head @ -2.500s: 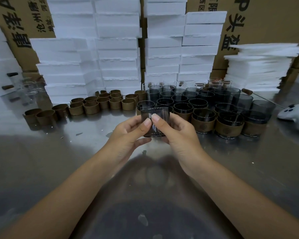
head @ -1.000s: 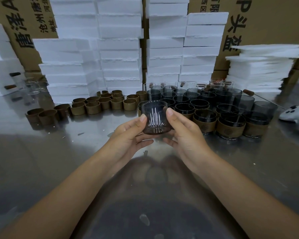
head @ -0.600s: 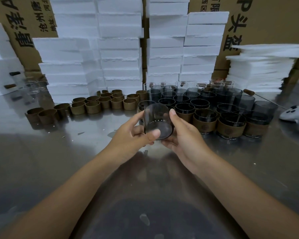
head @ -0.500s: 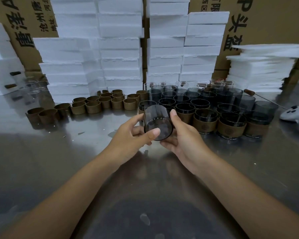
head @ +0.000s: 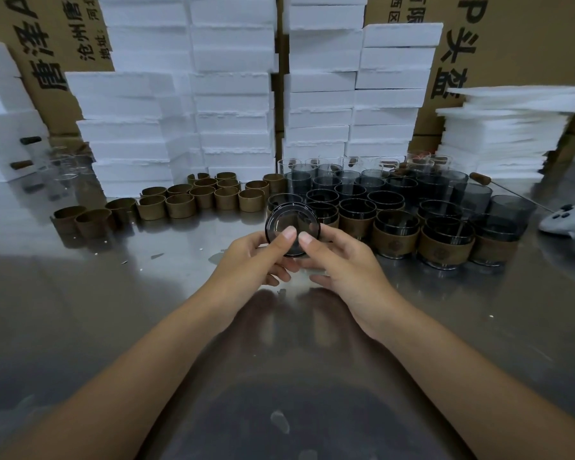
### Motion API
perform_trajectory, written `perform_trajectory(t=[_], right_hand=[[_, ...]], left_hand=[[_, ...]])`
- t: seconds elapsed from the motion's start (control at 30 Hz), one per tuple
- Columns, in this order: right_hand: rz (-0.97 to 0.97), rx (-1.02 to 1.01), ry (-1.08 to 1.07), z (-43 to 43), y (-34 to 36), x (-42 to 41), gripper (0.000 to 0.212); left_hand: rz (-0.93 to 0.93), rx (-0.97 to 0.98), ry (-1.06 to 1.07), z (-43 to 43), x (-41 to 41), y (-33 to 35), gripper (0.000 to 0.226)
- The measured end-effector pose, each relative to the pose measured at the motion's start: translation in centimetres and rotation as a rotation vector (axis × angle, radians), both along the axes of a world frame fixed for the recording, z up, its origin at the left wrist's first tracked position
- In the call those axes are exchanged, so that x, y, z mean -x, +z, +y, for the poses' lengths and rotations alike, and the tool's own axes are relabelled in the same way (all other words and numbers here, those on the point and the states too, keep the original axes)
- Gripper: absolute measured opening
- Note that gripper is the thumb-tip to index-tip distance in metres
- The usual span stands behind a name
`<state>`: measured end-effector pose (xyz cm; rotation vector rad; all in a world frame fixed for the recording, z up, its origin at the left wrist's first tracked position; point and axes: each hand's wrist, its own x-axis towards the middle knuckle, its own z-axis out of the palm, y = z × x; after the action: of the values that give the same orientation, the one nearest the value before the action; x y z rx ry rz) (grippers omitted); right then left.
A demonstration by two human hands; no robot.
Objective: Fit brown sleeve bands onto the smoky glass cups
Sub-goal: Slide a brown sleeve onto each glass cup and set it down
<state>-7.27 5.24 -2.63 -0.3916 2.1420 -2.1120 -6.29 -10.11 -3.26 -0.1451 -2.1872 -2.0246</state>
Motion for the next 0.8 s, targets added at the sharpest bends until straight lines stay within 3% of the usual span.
perform_trajectory(t=[0.2,0.5,0.63,0.7,0.8], right_hand=[[-0.023,0.013,0.0,-0.2,0.1,0.0,0.053],[-0.01,0.098,-0.022,-0.1,-0.2,0.2,0.055],[0.007,0.159,-0.087,-0.2,-0.4,0.6,0.034],[-0.001,0.186,-0.126,-0.1,-0.6,0.9,0.022],[-0.031,0.199,-0.166,-0.3,-0.9,1.5,0.022]], left_hand=[[0.009,0.14,-0.019,-0.1,0.1,-0.2,0.057],[0.035,0.172,-0.01,-0.1,0.2,-0.3,0.051],[-0.011,0.127,-0.008,-0.2,0.7,0.4,0.069],[-0.028,0.073,0.08,-0.7,1.5,0.9,0.058],[-0.049,0.032,0.283,-2.0,3.3,1.3,0.027]])
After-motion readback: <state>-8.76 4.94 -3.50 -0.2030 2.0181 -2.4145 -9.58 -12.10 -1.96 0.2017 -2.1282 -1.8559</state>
